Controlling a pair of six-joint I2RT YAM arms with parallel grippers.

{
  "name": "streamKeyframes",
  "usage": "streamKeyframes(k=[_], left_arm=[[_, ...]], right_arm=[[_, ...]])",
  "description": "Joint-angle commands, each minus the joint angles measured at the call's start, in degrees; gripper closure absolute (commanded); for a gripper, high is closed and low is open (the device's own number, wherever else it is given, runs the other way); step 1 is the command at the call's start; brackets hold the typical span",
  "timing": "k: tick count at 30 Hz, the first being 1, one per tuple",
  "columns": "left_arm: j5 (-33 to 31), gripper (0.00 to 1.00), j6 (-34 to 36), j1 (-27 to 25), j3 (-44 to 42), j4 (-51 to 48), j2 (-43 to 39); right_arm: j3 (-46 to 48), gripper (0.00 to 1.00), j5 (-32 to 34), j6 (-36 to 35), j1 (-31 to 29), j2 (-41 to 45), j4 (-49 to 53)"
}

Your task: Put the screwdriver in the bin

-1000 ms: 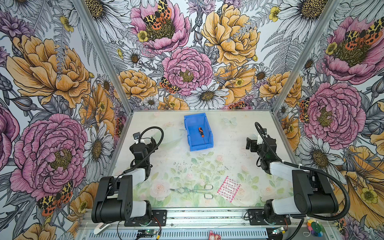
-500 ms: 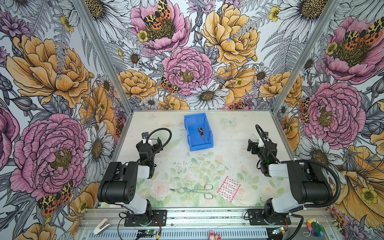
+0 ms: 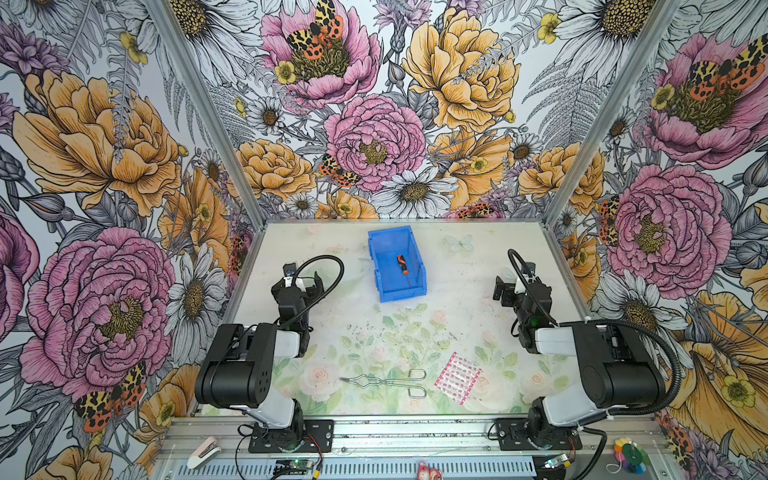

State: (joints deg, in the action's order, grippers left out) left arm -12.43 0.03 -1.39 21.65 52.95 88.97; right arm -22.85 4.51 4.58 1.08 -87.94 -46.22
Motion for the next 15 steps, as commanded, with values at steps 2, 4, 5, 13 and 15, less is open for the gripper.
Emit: streamKeyframes(k=[2,4,5,13,15], left_arm=[[-1.3,0.01,0.8,-0.5,-0.6,1.9,-0.1],[-1.3,0.01,0.7,-0.5,-0.6,1.9,-0.2],[-1.3,0.01,0.7,-0.5,-0.6,2.0,-0.1],[-0.2,0.01,0.6,-0.1,-0.4,1.4,-0.2],[-0.3,0.01,0.6,-0.2,-0.4,1.5,-0.1]], right_arm=[[0.1,0.01,0.7,-0.3,-0.2,0.1,-2.5],[0.0,0.01,0.7,-0.3,-0.2,0.1,-2.4],[0.0,0.00,0.8,-0.3,-0.2,0.1,-2.5],[0.0,0.00,0.8,-0.4,-0.3,0.1,-2.5],[0.1,0.01,0.8,-0.3,-0.2,0.1,-2.5]])
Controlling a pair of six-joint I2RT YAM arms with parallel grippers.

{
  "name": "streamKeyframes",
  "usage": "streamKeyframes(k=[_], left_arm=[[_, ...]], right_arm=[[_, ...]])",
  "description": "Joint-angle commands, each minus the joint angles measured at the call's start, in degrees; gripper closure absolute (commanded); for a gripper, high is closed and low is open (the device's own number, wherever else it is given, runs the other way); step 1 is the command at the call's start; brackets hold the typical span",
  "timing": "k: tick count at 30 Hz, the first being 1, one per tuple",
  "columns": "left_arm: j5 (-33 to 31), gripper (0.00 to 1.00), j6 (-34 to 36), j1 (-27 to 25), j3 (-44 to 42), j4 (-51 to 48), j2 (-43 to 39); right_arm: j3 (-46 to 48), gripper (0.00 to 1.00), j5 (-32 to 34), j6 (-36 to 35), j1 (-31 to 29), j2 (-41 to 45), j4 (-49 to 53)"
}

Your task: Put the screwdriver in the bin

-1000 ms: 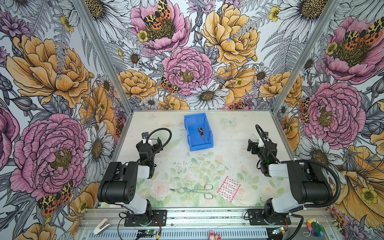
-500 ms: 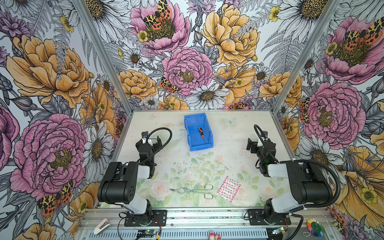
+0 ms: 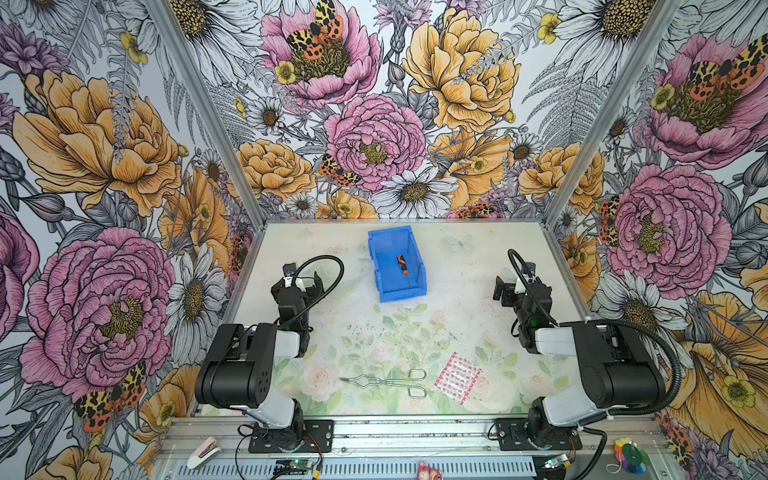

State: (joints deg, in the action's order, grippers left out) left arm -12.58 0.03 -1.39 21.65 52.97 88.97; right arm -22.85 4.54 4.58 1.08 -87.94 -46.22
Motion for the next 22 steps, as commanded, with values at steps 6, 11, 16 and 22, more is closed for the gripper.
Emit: streamKeyframes(k=[6,11,16,22], left_arm=[[-0.2,0.01,0.6,-0.2,-0.3,1.4,-0.1],[-0.1,0.01,0.6,-0.1,-0.4,1.4,-0.1],[-0.1,0.01,1.0,-0.4,-0.5,1.7,-0.1],[3.7,0.01,0.5,0.9,0.1,0.6,-0.2]], right_arm=[[0.1,0.01,0.7,-0.3,-0.2,0.1,-2.5],[0.0,0.00,0.7,-0.3,-0.2,0.1,-2.4],[0.1,0.00,0.7,-0.3,-0.2,0.1,-2.4],[0.1,0.00,0.7,-0.3,-0.2,0.1,-2.4]])
